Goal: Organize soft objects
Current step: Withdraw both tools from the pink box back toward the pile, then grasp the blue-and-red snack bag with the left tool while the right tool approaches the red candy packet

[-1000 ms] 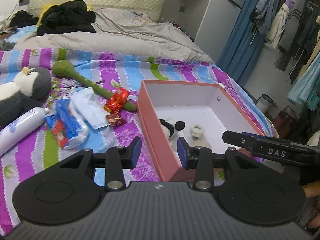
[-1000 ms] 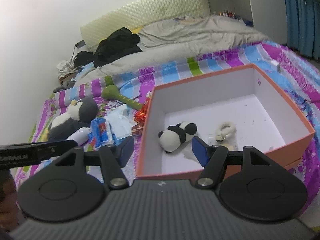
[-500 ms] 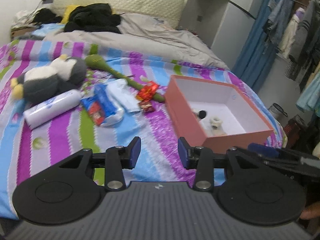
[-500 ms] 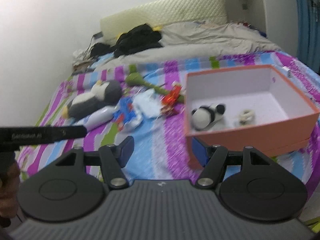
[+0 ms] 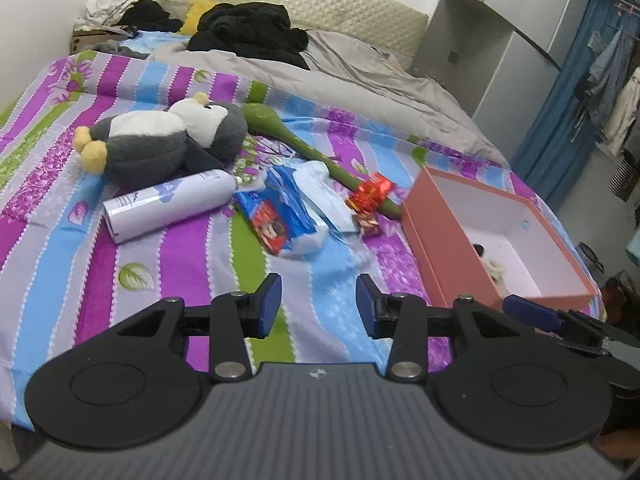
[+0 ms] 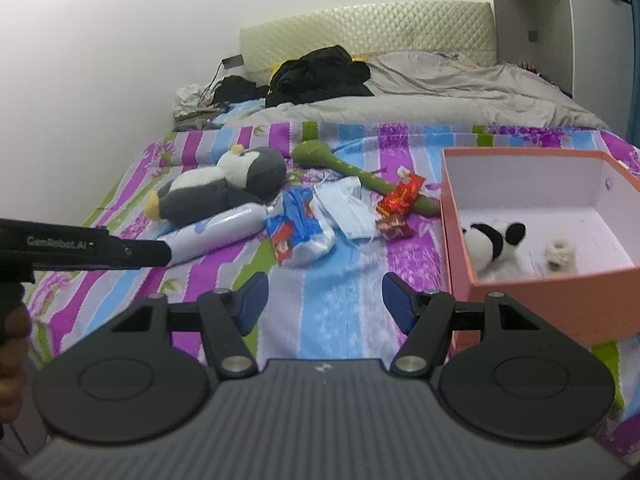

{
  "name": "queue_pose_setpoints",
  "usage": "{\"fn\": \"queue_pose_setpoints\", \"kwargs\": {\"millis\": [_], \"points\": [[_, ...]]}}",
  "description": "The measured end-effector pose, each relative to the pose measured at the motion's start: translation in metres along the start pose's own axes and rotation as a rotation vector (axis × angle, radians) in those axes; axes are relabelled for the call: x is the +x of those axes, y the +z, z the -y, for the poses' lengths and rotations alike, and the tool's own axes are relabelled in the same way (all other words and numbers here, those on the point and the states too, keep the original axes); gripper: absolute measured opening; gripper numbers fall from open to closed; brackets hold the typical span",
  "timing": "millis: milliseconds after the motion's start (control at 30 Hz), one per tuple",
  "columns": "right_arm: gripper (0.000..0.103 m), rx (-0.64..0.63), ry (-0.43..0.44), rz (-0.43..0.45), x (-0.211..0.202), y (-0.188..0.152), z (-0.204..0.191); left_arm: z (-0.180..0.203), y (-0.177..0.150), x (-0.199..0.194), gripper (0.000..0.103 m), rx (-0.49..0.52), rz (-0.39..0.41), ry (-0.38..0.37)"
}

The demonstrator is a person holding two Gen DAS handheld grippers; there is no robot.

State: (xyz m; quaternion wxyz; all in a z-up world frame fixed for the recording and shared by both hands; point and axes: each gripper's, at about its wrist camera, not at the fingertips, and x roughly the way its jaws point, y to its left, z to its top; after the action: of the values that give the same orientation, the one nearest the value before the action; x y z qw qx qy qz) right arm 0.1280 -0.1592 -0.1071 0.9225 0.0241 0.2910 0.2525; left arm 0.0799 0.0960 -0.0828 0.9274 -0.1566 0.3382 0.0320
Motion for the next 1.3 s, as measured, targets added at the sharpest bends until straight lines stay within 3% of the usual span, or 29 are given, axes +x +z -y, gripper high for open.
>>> {"fn": "queue_pose_setpoints", "kwargs": {"millis": [733,1000,1300], "points": [[0.062,0.043,-0.144,-0.019,0.174,0.016,0.026,-0.039,0.05,0.195,0.047,-0.16,-0.049,-0.084],[0.06,0.035,-0.188,-0.033,0.226,0.017,0.038,-0.046,0.061,0.244,0.047,-0.231,-0.076,-0.115],[0.06,0.064,-0.233,-0.047,0.274,0.018,0.06,-0.042,0.064,0.286,0.047,-0.217,-0.107,-0.076]]}}
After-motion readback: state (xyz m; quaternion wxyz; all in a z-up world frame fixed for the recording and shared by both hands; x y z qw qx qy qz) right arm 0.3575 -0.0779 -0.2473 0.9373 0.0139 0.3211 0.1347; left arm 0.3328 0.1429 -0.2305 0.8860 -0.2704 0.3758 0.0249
